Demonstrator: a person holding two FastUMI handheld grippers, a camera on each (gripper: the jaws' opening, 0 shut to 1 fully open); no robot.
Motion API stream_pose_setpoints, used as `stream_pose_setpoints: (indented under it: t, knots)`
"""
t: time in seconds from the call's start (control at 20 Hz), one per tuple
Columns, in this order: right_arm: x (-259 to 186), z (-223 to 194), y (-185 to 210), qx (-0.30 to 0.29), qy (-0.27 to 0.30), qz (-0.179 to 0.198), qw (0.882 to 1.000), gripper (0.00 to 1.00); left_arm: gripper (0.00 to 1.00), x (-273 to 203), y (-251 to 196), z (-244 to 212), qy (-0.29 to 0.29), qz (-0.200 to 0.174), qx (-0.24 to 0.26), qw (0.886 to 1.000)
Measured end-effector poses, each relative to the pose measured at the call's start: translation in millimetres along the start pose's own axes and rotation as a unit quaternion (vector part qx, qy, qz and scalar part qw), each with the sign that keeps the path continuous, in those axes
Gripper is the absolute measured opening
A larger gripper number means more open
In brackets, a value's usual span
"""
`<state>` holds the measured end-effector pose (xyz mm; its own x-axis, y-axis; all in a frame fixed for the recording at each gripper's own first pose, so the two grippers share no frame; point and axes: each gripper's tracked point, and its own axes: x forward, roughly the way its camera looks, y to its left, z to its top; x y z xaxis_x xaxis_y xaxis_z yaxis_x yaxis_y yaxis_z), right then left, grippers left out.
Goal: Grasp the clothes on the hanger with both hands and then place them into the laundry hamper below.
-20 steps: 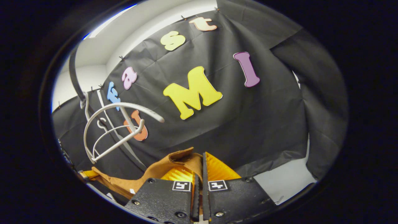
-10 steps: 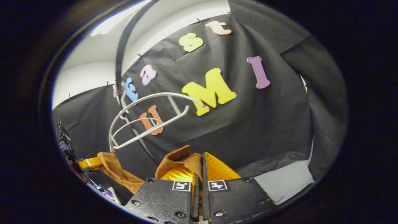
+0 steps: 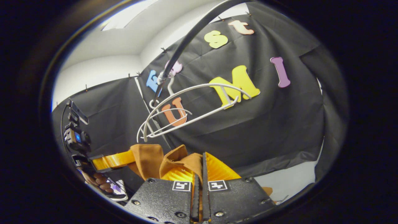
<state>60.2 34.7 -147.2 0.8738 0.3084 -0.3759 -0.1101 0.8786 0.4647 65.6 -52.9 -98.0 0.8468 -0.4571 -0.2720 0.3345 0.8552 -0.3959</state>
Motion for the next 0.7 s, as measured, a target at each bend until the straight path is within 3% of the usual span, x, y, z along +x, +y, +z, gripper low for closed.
stream_pose_setpoints:
  t: [0.35, 0.7]
  knots:
    - [7, -9, 10, 0.026, 0.005, 0.012, 1.0, 0.07, 0.06, 3, -7, -9, 0.011, -0.018, 0.002, 1.0]
    - [43, -86, -39, 0.032, 0.096, -0.025, 0.995, 0.07, 0.07, 30, 20, -92, 0.084, 0.004, -0.035, 0.996]
